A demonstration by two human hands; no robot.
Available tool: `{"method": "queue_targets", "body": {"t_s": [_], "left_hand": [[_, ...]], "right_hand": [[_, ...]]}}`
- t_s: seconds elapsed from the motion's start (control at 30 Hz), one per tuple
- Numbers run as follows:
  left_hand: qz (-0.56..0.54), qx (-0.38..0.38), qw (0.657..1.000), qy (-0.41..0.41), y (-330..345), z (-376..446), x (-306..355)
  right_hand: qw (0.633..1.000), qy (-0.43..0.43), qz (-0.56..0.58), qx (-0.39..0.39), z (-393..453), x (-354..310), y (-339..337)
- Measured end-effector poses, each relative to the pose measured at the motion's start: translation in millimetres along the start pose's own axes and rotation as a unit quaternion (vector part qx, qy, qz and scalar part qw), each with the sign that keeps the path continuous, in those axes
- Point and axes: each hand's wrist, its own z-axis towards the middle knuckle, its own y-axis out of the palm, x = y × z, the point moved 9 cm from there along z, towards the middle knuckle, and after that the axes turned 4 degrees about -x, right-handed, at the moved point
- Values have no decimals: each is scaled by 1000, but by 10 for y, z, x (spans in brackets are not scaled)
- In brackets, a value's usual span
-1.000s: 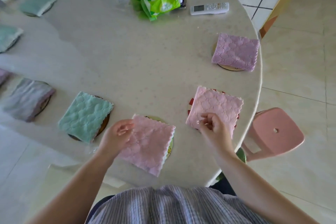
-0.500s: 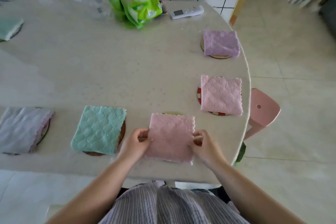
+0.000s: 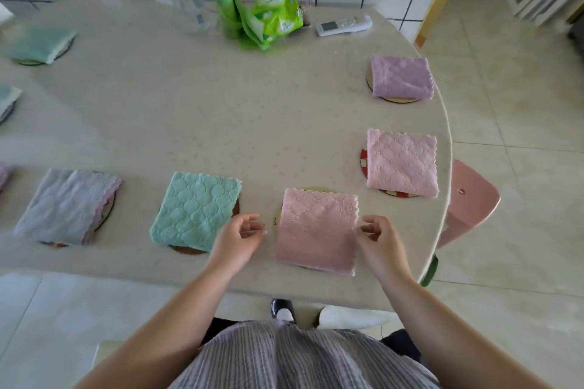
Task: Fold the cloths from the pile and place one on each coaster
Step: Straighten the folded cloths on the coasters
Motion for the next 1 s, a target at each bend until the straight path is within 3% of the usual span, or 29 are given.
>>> {"method": "queue_targets", "body": {"t_s": [0.1, 0.2, 0.33, 0.5, 0.63, 0.8, 0.9, 1.0], "left_hand": [[-40, 46, 998, 2, -307, -138, -111], [-86, 95, 992, -11, -624, -263, -347], [-115, 159, 980, -18, -1053, -345, -561], [-73, 186, 980, -1, -1611, -134, -619], [51, 138, 989, 1, -1865, 164, -659], [185, 0, 983, -10, -1985, 428, -706], [304, -86, 949, 18, -1924, 506, -640], [365, -114, 923, 33, -1894, 614, -603]], "right_hand": [[998, -48, 28, 28, -62, -192, -21], [994, -103, 40, 3, -170, -433, 182], [986, -150, 22, -75, -323, -722, 625], [973, -111, -27, -201, -361, -836, 1365], [962, -71, -155, -211, -308, -867, 1807], [969, -20, -191, -158, -275, -889, 2167], [978, 16, -180, -104, -292, -873, 2192], [982, 43, -173, -65, -329, -858, 2172]]}}
